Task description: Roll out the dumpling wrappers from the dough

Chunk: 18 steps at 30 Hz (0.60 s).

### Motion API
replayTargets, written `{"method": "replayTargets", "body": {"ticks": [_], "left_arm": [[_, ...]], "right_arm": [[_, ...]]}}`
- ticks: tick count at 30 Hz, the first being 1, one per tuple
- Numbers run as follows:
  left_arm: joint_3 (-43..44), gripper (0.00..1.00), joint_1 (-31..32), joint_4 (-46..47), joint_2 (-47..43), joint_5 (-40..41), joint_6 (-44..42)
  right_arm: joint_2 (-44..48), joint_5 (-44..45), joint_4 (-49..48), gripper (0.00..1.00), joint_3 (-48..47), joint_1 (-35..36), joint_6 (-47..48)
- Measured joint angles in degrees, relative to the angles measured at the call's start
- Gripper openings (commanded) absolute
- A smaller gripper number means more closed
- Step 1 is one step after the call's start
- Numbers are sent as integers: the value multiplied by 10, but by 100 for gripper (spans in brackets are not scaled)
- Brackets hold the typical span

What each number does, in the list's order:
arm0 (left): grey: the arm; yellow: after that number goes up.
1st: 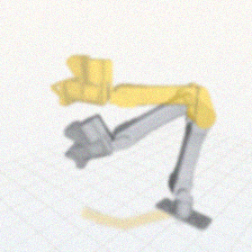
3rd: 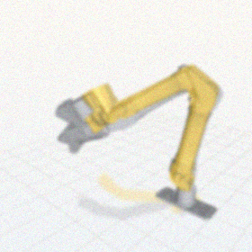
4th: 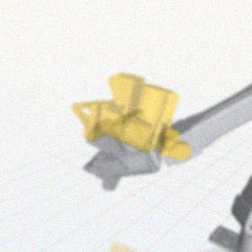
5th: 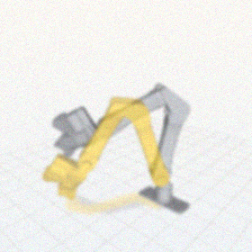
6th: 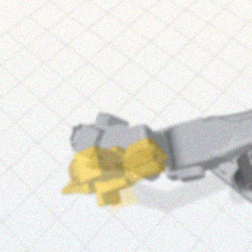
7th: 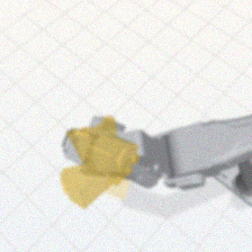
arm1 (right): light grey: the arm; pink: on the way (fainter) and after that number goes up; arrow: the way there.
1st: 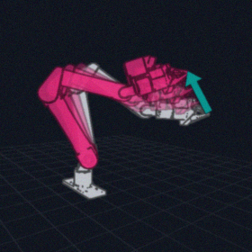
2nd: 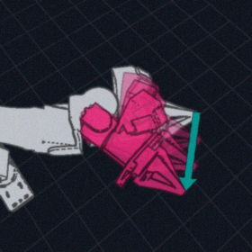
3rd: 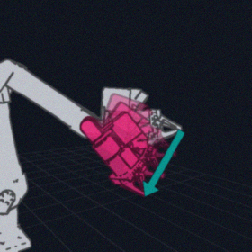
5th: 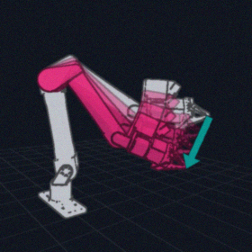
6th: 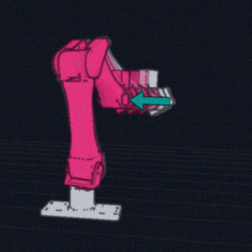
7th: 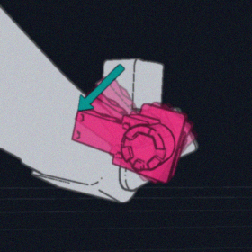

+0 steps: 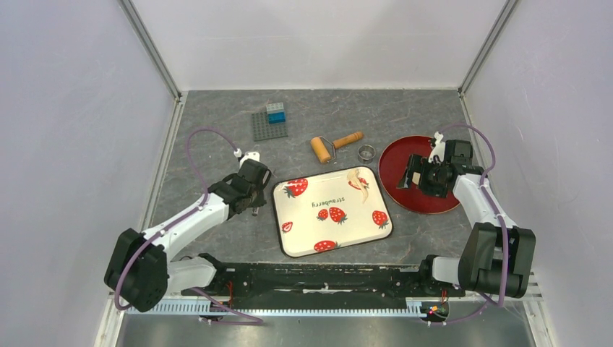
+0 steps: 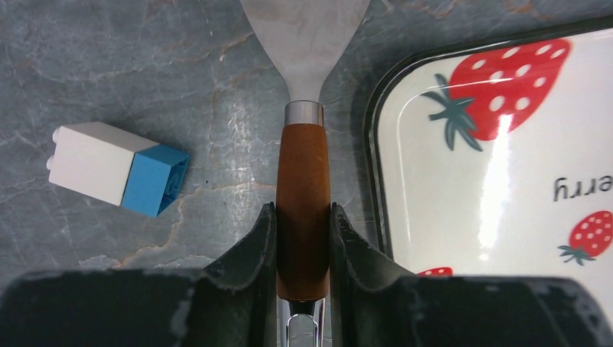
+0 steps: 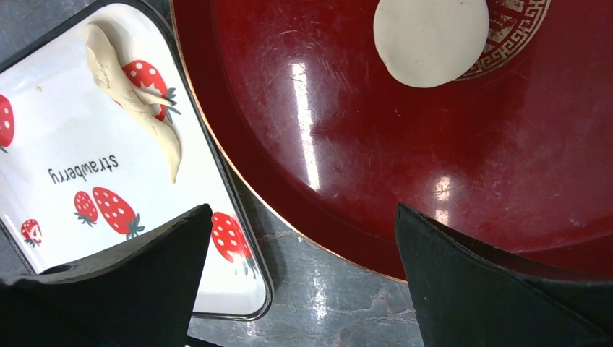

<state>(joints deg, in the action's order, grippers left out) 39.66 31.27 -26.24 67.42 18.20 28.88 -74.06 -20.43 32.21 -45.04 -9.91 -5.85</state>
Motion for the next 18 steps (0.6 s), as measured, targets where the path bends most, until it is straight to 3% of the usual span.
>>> {"method": "replayTargets", "body": {"ticks": [3,13,18], "left_arm": [[0,28,-3,-14,17,8,5],[3,93,-13,-25,15,9,6],[3,98,-23,-18,-35,-25,8]], "right_arm": [[0,9,0,98,0,0,4],[0,24,1,98,0,0,9],[0,26,1,98,0,0,10]]}}
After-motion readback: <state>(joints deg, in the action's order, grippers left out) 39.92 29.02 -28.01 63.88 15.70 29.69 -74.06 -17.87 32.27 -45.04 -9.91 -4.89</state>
